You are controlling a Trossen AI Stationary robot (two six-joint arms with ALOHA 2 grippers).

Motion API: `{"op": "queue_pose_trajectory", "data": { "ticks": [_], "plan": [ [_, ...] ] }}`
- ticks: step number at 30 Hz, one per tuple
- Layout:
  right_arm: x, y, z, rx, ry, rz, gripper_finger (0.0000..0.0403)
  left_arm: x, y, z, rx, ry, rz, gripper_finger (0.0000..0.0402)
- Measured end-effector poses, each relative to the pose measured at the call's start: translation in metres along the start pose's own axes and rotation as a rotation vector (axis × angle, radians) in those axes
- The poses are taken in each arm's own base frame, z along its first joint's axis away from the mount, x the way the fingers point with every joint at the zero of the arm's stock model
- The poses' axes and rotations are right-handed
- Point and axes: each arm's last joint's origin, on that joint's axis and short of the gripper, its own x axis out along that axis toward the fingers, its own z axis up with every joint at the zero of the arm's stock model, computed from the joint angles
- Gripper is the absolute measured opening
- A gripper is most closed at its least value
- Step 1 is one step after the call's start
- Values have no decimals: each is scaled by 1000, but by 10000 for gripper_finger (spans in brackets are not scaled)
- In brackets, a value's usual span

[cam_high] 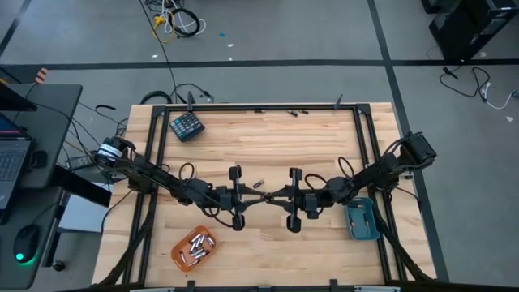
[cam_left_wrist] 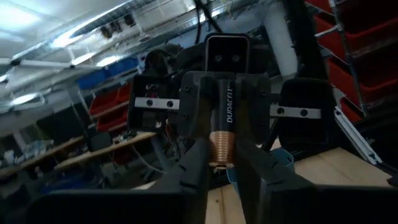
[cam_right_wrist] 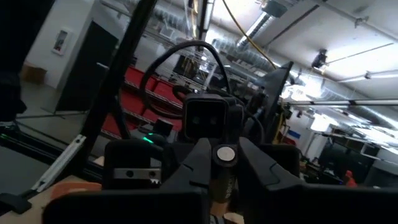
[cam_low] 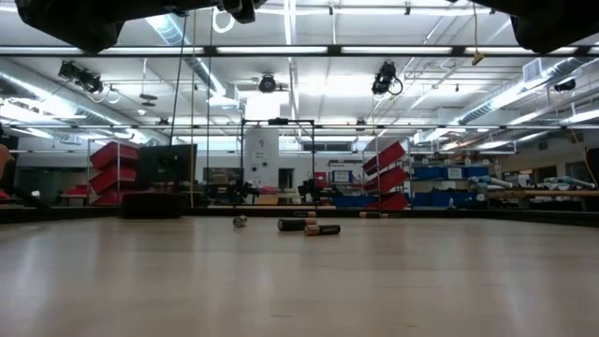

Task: Sort batteries
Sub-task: Put the black battery into the blue bin

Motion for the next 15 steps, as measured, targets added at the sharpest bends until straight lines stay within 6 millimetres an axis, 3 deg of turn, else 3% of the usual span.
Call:
{"op": "queue_pose_trajectory", "data": {
  "ticks": [8, 12, 15],
  "plan": [
    [-3, -3, 11, 3, 56, -115, 37, -2, -3, -10, -66, 126, 53, 161],
    [-18, -9, 32, 21, 287, -181, 37, -8, -8, -16, -79, 194, 98, 192],
    [-39, -23, 50, 157, 460, -162, 37, -12, -11, -16, -75, 212, 132, 201]
  ]
}}
